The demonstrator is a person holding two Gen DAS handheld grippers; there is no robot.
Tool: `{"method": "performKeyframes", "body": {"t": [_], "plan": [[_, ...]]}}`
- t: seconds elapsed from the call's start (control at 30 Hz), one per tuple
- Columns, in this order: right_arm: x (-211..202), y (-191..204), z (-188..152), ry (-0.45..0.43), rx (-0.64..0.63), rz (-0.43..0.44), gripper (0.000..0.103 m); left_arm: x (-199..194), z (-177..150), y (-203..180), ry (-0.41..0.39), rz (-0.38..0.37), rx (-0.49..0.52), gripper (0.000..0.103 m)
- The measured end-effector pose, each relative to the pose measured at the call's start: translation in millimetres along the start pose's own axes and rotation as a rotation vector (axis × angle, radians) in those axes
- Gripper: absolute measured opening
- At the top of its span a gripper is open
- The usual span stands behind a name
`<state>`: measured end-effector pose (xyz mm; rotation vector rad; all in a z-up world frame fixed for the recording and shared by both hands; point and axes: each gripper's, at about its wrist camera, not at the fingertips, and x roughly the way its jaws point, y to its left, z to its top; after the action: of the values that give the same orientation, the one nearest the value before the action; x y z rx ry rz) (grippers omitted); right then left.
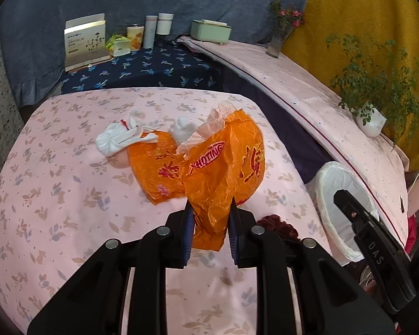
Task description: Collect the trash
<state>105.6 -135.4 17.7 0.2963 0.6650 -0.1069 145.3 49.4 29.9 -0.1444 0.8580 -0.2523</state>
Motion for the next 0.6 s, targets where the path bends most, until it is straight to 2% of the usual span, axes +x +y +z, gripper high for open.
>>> {"method": "performKeyframes", "body": {"t": [0.07,0.1,0.13,0.2,0.5,0.57,0.6], "plan": [[0.8,-6.9,-5.8,0.019,-0.001,-0.013,0.011,0.3,-2.2,-7.7,0.004,-0.005,0.014,0.02],[2.2,-10.3,-10.1,0.032,0.0,-0.018,0.018,1.3,-3.4,-11.3,0.007,-0.007,0.02,0.02],[3.8,-12.7,-14.5,0.043,0.003,-0.023,0.029,2.9,-4.2,-13.9,0.01,-0.009,0.025,0.02],[9.3,-18.0,-24.6,0.068,0.009,-0.029,0.037,7.1,-6.8,-20.3,0.02,-0.011,0.034,0.02],[45.8,-23.4,-62.8,0.181,-0.001,-0.037,0.037,26.1,-15.4,-44.1,0.061,-0.013,0.081,0.02],[52.9,-26.0,-68.3,0.197,0.008,-0.047,0.034,29.4,-16.1,-46.2,0.067,-0.011,0.086,0.02],[56.0,-27.6,-70.6,0.206,0.014,-0.043,0.029,31.1,-16.2,-46.4,0.071,-0.01,0.086,0.021]]}}
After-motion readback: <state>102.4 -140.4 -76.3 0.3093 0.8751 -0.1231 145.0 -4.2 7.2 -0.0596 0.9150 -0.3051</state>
